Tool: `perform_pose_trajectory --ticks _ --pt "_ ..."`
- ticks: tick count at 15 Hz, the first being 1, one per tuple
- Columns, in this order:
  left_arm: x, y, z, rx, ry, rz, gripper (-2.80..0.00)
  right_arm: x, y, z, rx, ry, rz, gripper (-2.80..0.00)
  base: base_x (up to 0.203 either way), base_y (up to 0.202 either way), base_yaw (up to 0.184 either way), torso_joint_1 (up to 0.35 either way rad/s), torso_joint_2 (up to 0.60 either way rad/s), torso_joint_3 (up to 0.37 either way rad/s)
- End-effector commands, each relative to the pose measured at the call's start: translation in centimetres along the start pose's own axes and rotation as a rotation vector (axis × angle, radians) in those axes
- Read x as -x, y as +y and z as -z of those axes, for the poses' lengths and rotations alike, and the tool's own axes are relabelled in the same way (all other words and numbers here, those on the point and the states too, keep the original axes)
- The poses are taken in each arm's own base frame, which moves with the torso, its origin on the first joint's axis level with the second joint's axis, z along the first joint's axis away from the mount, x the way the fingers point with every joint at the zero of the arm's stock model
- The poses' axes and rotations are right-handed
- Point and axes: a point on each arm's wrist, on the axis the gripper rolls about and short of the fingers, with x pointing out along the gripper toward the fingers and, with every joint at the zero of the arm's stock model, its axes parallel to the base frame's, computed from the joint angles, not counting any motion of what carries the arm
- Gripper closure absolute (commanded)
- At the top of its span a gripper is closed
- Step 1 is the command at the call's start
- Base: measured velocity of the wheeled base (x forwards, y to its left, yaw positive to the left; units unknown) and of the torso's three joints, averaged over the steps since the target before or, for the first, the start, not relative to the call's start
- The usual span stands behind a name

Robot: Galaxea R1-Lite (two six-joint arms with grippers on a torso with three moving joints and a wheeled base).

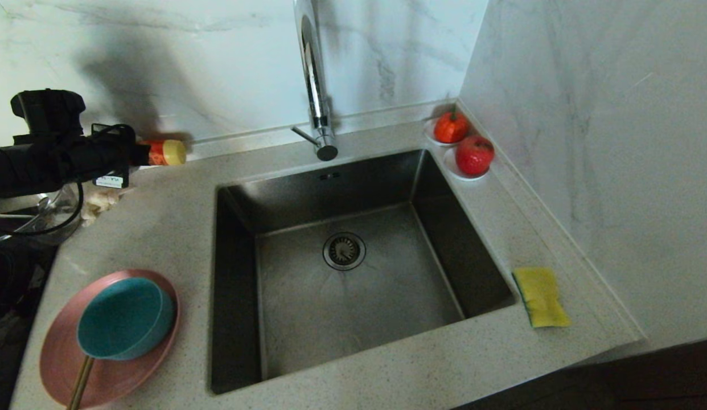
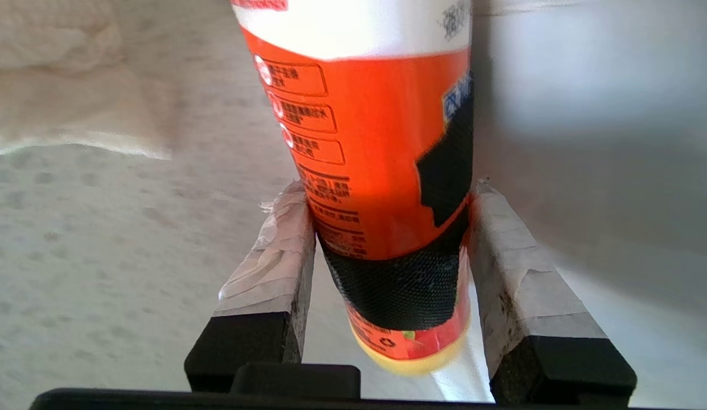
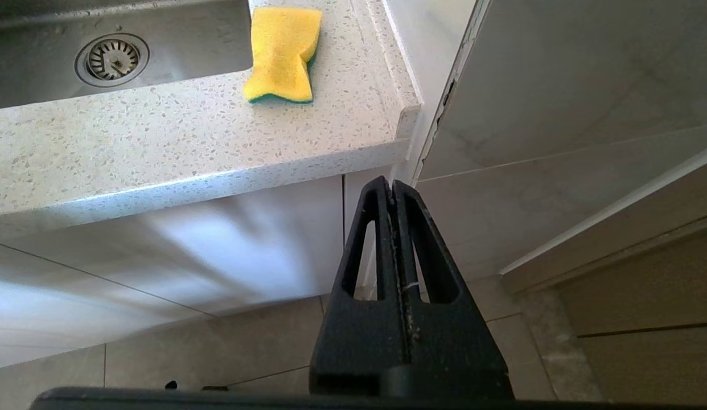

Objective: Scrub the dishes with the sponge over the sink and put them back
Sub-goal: Grab the dish soap

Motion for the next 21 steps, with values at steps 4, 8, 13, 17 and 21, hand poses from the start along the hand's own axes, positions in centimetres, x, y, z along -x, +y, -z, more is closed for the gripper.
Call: perform_pose_trajectory --ticks 4,8,13,17,21 --pt "1.7 -1.7 -0.5 -0.006 -0.014 0.031 0.00 0.0 0.0 0.0 0.001 0.001 0.000 0.00 0.000 0.000 0.000 0.000 0.00 0.000" --pt "2.6 -2.3 -0.7 -0.045 -0.017 0.040 0.00 0.0 0.0 0.0 0.000 0.001 0.000 0.00 0.000 0.000 0.000 0.000 0.00 0.000" --pt "4.0 -3.0 -0.7 -0.109 -0.021 0.049 0.00 0.0 0.0 0.0 0.000 0.001 0.000 0.00 0.000 0.000 0.000 0.000 0.00 0.000" --pt "5.0 -3.1 -0.6 -0.155 -0.021 0.045 0.00 0.0 0.0 0.0 -0.001 0.000 0.000 0.00 0.000 0.000 0.000 0.000 0.00 0.000" --pt "5.8 -3.2 -0.6 -0.224 -0.021 0.042 0.00 0.0 0.0 0.0 -0.001 0.001 0.000 0.00 0.000 0.000 0.000 0.000 0.00 0.000"
